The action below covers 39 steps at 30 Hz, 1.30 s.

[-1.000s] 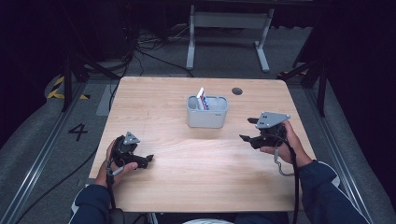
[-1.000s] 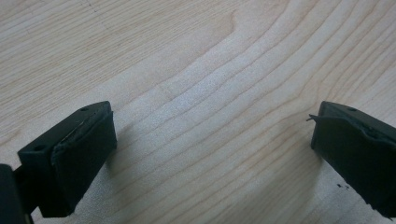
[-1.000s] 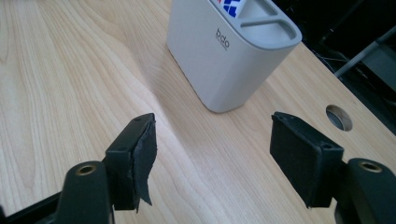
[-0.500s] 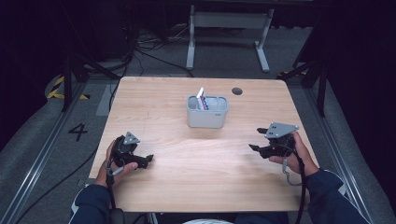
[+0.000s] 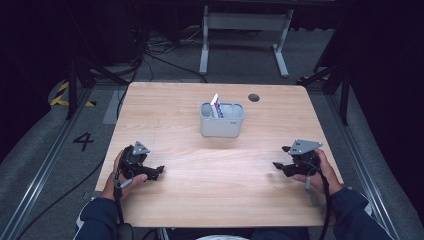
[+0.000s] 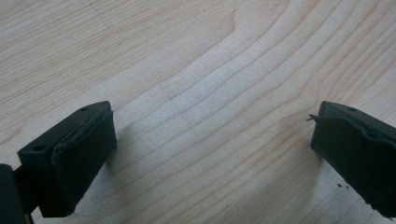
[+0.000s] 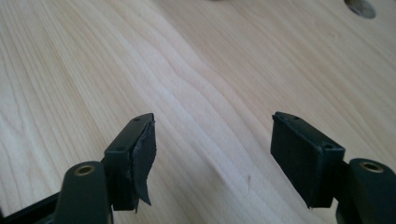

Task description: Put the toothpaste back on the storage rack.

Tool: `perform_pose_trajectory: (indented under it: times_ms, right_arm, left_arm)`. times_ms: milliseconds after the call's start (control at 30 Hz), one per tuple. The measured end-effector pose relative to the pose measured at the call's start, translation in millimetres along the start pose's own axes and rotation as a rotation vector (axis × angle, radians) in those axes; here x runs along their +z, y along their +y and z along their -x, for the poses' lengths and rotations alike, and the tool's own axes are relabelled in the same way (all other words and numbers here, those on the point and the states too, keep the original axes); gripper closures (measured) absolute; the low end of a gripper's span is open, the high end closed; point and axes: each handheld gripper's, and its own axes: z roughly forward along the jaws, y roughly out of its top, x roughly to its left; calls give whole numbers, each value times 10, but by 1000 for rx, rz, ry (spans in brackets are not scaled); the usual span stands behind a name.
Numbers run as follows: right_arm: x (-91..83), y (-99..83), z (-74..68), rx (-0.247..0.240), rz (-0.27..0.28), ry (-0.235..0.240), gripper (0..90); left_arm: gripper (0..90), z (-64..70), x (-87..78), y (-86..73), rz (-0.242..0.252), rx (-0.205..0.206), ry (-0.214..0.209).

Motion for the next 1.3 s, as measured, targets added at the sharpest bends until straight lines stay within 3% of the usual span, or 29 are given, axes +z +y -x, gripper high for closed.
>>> perform_pose_trajectory:
  times_ms: [267, 367, 433, 667, 767, 1300]
  right_arm:
    - [-7, -224, -11, 18, -28, -18, 321]
    - [-27, -315, -14, 67, -24, 0, 320]
    - [-31, -376, -20, 65, -28, -7, 316]
    - [-106, -604, -9, 187, 42, 22, 282]
    - [-124, -690, 33, 255, 58, 49, 265]
    - [-132, -702, 39, 251, 56, 46, 251]
  left_arm:
    - [5, 8, -1, -3, -3, -11, -6]
    - [5, 17, -1, -7, -3, -23, -9]
    - [5, 16, -2, -7, -3, -22, -8]
    - [5, 26, -6, -17, 2, -31, -8]
    - [5, 13, -10, -17, 3, -11, -5]
    - [2, 15, -10, -18, 0, -20, -10]
